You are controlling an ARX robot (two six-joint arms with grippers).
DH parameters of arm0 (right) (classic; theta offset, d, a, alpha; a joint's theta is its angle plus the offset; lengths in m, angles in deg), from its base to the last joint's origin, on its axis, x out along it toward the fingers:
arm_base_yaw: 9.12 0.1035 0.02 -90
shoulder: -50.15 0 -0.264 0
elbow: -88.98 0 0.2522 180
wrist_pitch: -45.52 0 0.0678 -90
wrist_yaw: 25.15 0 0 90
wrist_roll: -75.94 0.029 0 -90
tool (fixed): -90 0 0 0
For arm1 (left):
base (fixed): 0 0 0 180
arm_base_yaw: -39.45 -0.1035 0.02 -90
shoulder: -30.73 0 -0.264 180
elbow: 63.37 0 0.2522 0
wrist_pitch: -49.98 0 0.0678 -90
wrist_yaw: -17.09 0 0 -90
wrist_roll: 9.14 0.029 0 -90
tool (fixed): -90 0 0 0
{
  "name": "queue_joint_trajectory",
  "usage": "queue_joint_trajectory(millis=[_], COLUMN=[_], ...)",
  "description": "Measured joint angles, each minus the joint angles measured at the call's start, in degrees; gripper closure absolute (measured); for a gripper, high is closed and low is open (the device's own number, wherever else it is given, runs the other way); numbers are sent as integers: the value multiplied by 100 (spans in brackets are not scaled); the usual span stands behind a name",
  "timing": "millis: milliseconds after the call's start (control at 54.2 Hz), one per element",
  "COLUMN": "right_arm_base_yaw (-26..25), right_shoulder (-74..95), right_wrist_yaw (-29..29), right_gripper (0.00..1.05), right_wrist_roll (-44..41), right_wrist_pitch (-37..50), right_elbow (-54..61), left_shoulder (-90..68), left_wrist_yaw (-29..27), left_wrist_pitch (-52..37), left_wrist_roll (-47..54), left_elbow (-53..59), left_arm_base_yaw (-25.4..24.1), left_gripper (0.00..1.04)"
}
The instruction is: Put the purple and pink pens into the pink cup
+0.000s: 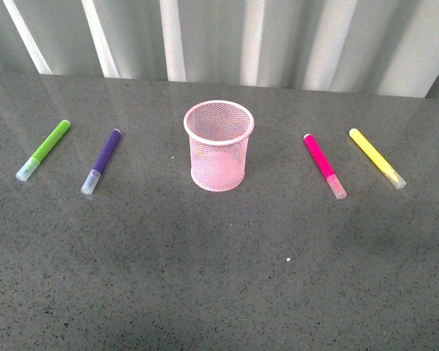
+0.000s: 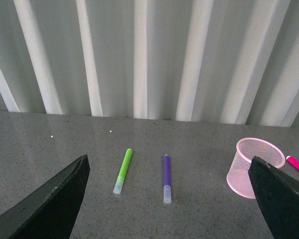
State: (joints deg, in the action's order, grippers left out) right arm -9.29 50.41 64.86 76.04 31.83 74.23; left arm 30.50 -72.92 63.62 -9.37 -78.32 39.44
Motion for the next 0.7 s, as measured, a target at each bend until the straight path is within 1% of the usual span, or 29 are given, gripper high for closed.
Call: queue_joint_trajectory(millis=[701], right_arm_base_yaw=[0], right_shoulder=[0], right_wrist_yaw=[2], right_gripper=[7], right_wrist_roll=[0], right_wrist_pitch=[0], right_elbow=[0], left_shoulder=[0], left_wrist_yaw=[-2], left_wrist_pitch=[0], left_wrist_roll=[-2], left_elbow=[0], left_arm_base_yaw=[0], left_gripper=[7])
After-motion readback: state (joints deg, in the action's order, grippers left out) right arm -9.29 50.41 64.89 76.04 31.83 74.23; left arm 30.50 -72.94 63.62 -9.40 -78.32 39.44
